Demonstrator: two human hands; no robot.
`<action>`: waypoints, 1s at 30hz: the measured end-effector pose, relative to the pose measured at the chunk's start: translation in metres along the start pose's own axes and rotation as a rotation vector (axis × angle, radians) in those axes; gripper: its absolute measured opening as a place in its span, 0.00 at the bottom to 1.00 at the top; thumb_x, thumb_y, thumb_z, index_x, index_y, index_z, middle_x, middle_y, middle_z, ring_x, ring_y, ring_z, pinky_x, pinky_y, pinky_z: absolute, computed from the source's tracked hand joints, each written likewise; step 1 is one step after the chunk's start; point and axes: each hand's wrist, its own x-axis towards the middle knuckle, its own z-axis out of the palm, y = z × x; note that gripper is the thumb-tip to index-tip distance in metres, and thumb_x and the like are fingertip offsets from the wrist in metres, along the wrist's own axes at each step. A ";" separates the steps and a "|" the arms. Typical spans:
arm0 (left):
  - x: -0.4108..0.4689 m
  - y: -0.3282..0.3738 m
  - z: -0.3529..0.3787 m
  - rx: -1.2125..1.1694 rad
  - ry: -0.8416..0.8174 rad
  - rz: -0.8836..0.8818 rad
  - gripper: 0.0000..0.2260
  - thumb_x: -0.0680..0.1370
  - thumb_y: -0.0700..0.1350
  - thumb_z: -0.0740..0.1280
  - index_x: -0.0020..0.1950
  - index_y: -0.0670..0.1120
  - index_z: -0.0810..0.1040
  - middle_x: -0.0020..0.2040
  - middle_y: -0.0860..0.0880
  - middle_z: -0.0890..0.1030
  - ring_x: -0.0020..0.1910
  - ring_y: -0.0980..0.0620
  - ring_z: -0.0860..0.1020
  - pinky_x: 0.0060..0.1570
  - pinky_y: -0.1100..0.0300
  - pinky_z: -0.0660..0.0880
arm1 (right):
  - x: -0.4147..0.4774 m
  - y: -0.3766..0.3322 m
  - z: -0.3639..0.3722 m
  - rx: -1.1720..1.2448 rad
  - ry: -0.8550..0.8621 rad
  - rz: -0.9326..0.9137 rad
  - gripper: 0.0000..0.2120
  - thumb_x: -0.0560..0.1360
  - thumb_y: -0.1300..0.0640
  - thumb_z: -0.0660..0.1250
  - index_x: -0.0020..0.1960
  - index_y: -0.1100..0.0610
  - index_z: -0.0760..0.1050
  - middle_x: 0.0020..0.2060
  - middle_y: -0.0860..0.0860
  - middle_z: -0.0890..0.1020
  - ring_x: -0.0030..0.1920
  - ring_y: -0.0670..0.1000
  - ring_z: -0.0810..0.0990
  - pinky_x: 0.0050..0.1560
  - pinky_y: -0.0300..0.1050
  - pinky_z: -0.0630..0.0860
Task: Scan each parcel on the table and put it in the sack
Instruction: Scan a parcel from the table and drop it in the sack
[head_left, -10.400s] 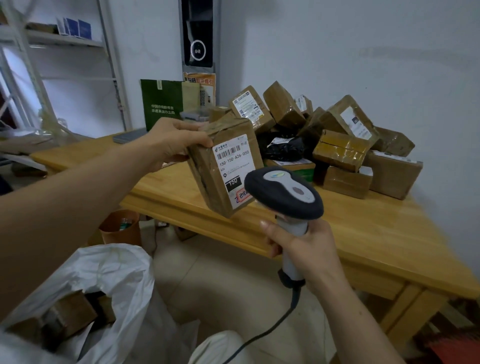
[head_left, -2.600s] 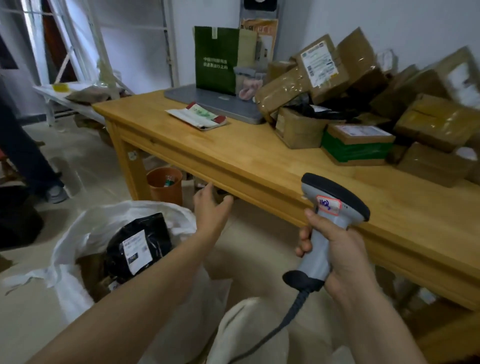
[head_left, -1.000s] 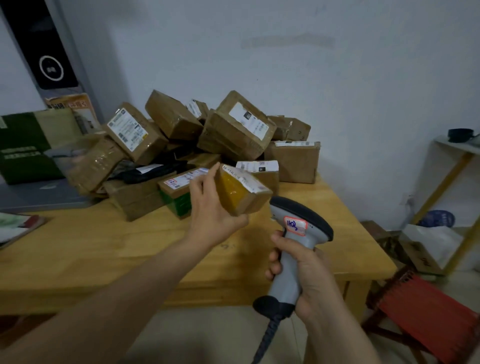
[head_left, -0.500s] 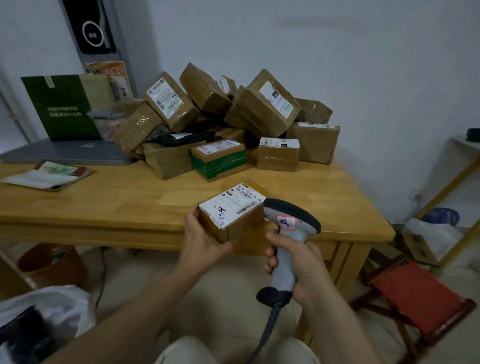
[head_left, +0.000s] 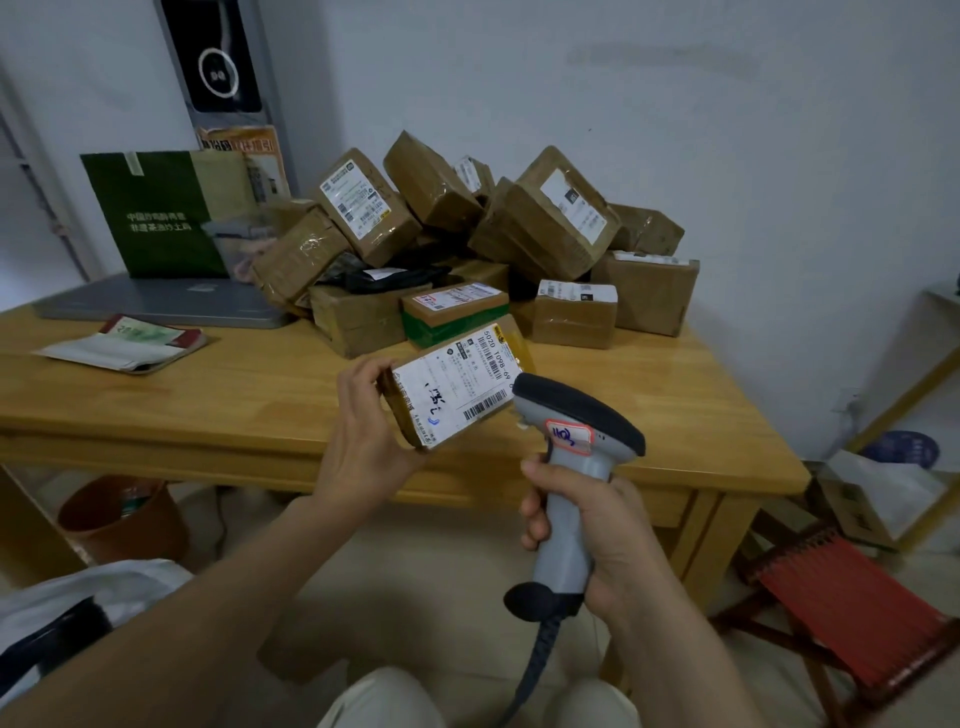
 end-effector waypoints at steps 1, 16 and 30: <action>0.000 -0.001 -0.001 0.006 0.010 0.002 0.45 0.59 0.39 0.82 0.71 0.40 0.62 0.67 0.42 0.65 0.63 0.55 0.67 0.59 0.68 0.65 | -0.001 -0.001 0.002 0.031 0.001 0.007 0.04 0.69 0.66 0.71 0.40 0.61 0.75 0.25 0.57 0.75 0.21 0.50 0.70 0.24 0.40 0.72; 0.001 -0.010 -0.003 0.133 0.052 0.077 0.45 0.59 0.41 0.82 0.69 0.44 0.60 0.68 0.38 0.64 0.63 0.42 0.71 0.51 0.51 0.78 | -0.007 -0.003 0.023 0.353 0.021 0.185 0.06 0.71 0.62 0.70 0.40 0.58 0.73 0.25 0.53 0.74 0.20 0.46 0.70 0.23 0.37 0.72; 0.002 -0.014 -0.007 0.150 0.079 0.070 0.44 0.59 0.39 0.82 0.69 0.35 0.64 0.67 0.35 0.65 0.65 0.41 0.68 0.56 0.53 0.73 | -0.009 -0.004 0.036 0.394 0.082 0.223 0.07 0.69 0.60 0.72 0.40 0.58 0.73 0.26 0.52 0.76 0.21 0.46 0.71 0.24 0.37 0.73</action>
